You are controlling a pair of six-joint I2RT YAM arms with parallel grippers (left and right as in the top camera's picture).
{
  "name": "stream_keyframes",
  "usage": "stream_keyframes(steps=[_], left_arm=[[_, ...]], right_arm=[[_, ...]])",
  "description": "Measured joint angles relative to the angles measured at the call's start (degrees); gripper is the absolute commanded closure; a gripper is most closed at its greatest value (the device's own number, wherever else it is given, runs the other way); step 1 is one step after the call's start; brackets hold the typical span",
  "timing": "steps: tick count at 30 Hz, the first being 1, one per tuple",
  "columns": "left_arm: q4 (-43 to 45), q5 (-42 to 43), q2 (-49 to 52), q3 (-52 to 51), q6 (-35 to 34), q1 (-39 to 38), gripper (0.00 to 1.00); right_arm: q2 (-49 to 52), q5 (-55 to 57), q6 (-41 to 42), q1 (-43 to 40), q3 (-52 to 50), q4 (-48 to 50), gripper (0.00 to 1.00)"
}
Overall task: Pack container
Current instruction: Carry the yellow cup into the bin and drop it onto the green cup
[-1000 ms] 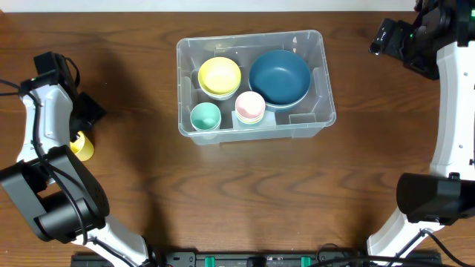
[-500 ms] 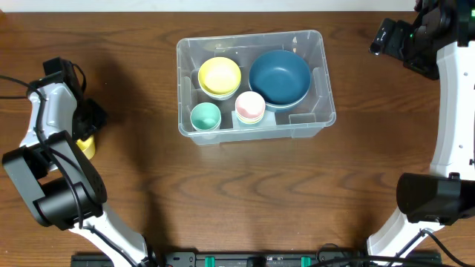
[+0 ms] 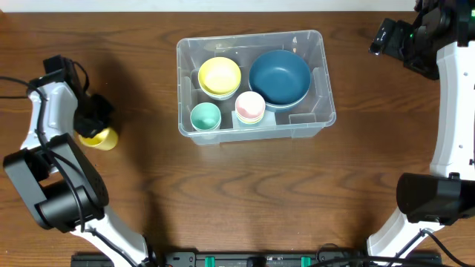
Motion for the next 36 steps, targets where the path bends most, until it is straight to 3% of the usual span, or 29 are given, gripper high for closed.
stream_keyframes(steps=[7, 17, 25, 36], left_arm=[[1.5, 7.9, -10.1, 0.0, 2.5, -10.2, 0.94], [3.9, 4.2, -28.6, 0.5, 10.0, -30.5, 0.94], [3.5, -0.7, -24.2, 0.5, 14.3, -42.2, 0.95], [0.1, -4.5, -16.3, 0.5, 14.6, -43.4, 0.95]], right_arm=[[0.0, 0.0, 0.0, 0.0, 0.0, 0.0, 0.01], [0.0, 0.0, 0.0, 0.0, 0.0, 0.0, 0.01], [0.0, 0.0, 0.0, 0.0, 0.0, 0.0, 0.01], [0.0, 0.0, 0.0, 0.0, 0.0, 0.0, 0.01]])
